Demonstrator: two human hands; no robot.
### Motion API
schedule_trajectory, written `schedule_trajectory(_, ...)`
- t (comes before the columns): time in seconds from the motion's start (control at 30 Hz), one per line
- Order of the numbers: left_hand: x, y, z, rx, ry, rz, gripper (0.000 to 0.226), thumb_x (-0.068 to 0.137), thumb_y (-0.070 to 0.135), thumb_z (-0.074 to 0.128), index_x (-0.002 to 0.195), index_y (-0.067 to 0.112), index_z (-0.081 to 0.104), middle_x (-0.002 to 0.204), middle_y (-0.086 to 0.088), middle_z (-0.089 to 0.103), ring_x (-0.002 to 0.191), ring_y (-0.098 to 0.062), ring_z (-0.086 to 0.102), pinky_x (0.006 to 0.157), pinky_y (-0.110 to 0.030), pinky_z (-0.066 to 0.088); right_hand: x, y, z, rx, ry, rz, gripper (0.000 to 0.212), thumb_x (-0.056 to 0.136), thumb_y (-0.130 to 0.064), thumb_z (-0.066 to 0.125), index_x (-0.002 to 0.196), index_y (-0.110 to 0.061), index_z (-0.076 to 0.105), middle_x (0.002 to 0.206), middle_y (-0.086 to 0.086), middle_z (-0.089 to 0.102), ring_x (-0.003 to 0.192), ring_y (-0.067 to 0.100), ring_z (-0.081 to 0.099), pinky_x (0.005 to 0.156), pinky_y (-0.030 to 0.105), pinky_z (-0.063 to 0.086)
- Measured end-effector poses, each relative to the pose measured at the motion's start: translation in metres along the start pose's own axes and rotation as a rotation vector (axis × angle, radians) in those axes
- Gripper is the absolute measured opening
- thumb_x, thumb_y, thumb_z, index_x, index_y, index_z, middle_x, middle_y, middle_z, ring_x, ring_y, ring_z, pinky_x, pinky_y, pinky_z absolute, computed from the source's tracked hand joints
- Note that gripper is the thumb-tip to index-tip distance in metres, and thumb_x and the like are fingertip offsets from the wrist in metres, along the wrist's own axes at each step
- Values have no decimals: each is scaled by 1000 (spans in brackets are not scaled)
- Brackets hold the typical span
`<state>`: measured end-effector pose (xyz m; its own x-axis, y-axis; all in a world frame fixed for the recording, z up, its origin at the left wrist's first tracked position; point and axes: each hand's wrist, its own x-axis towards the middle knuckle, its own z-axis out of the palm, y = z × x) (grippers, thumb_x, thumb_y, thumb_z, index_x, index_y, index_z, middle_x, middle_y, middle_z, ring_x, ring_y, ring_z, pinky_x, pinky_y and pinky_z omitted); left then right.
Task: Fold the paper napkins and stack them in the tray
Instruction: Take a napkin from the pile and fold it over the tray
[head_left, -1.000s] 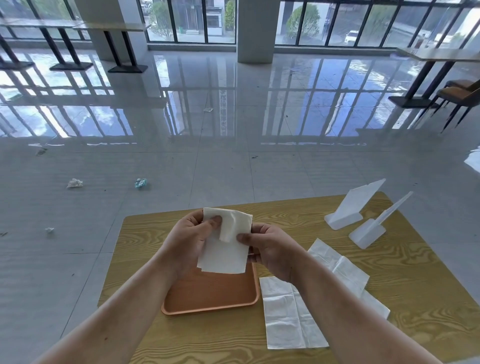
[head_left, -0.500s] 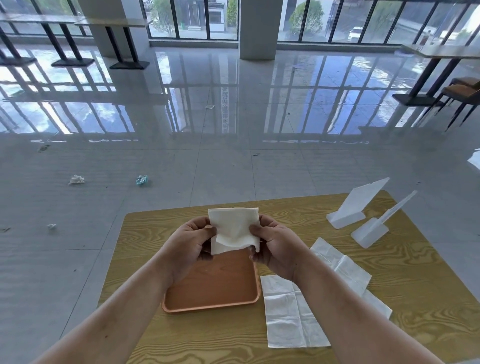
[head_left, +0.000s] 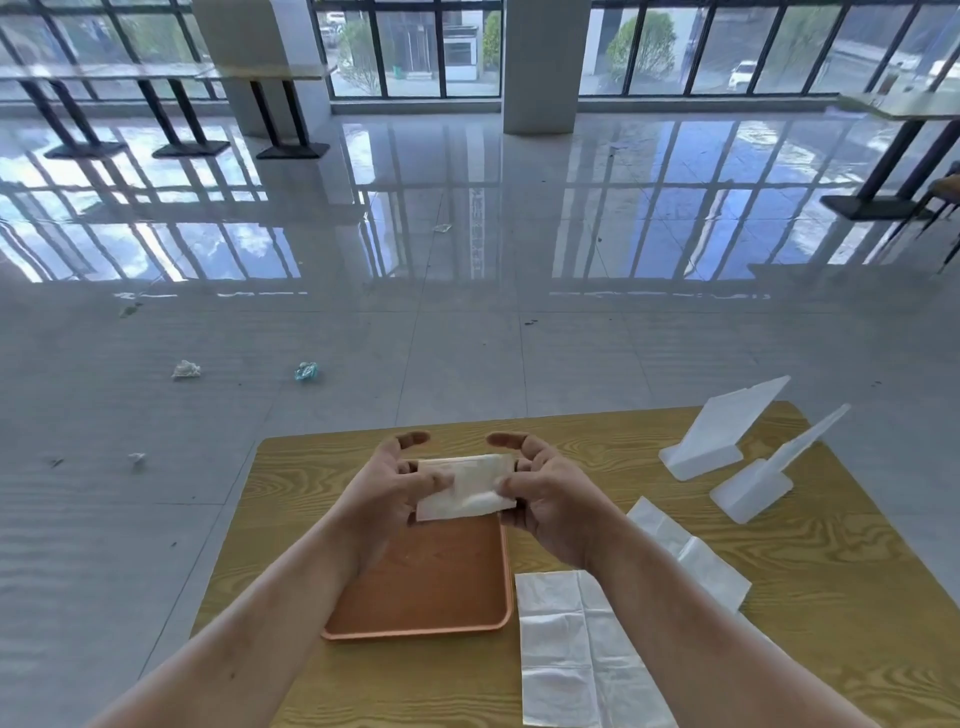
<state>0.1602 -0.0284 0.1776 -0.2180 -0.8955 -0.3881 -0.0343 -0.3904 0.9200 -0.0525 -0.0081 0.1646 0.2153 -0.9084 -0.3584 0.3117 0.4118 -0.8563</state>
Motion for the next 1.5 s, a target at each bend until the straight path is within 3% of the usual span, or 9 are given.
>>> schedule_trajectory(0.13, 10, -4, -2, -50, -47, -131, 82, 70, 31, 86, 141, 15, 47, 134, -14, 63, 113, -28, 67, 90, -43, 57, 13, 3, 2, 88, -22, -3, 52, 94, 17, 54, 135, -14, 60, 98, 14, 67, 84, 19, 67, 61, 28, 57)
schedule_trajectory(0.3, 45, -29, -32, -10, -28, -129, 34, 91, 12, 79, 120, -4, 69, 102, -22, 74, 88, -30, 70, 71, -38, 57, 40, 28, 3, -17, 120, 76, 17, 96, 1, 66, 112, -2, 71, 91, 10, 75, 86, 23, 70, 76, 34, 55)
schedule_trajectory(0.43, 71, -67, -55, 94, 1, -189, 27, 89, 24, 85, 104, 3, 77, 88, -16, 80, 64, -23, 72, 51, -31, 56, 62, 69, 5, -210, 259, 190, 9, 97, -14, 74, 97, -5, 76, 78, 8, 71, 67, 19, 63, 63, 33, 56)
schedule_trajectory(0.57, 92, -113, -81, 203, 20, -267, 10, 93, 21, 80, 93, 12, 81, 86, -17, 82, 66, -25, 71, 63, -38, 58, 86, 109, 3, -328, 336, 260, 14, 97, -14, 72, 100, -1, 75, 78, 10, 70, 61, 17, 65, 60, 32, 58)
schedule_trajectory(0.87, 119, -191, -118, 653, 176, -207, 33, 89, 45, 77, 69, 19, 69, 51, 8, 67, 42, -3, 51, 51, -29, 43, 132, 185, 5, -688, 380, 387, 25, 97, -28, 67, 82, -8, 72, 68, 7, 72, 53, 17, 67, 54, 35, 61)
schedule_trajectory(1.03, 128, -208, -120, 827, 206, -164, 34, 92, 47, 71, 69, 23, 64, 62, 5, 69, 57, -13, 61, 51, -31, 42, 148, 206, 11, -1051, 380, 349, 31, 92, -34, 58, 76, -10, 67, 71, 4, 75, 72, 26, 72, 68, 44, 62)
schedule_trajectory(1.2, 129, -221, -116, 939, 209, -151, 29, 93, 44, 69, 74, 25, 60, 69, 8, 67, 66, -14, 62, 53, -32, 42, 149, 222, 9, -1280, 368, 280, 30, 95, -41, 54, 72, -22, 56, 75, -7, 61, 74, 21, 59, 58, 36, 41)
schedule_trajectory(1.33, 118, -223, -113, 1032, 272, 99, 30, 90, 36, 75, 112, 23, 59, 108, 5, 58, 94, -21, 61, 80, -37, 53, 143, 224, 12, -1355, 427, 20, 23, 97, -42, 59, 87, -22, 54, 85, -5, 59, 79, 22, 56, 65, 38, 47)
schedule_trajectory(1.5, 97, -236, -105, 1349, 4, 491, 54, 84, 30, 78, 135, 17, 64, 144, -9, 65, 131, -32, 62, 110, -51, 51, 126, 235, 13, -1553, 181, -472, 44, 96, -29, 53, 136, -12, 59, 138, 13, 65, 133, 35, 56, 115, 48, 46)
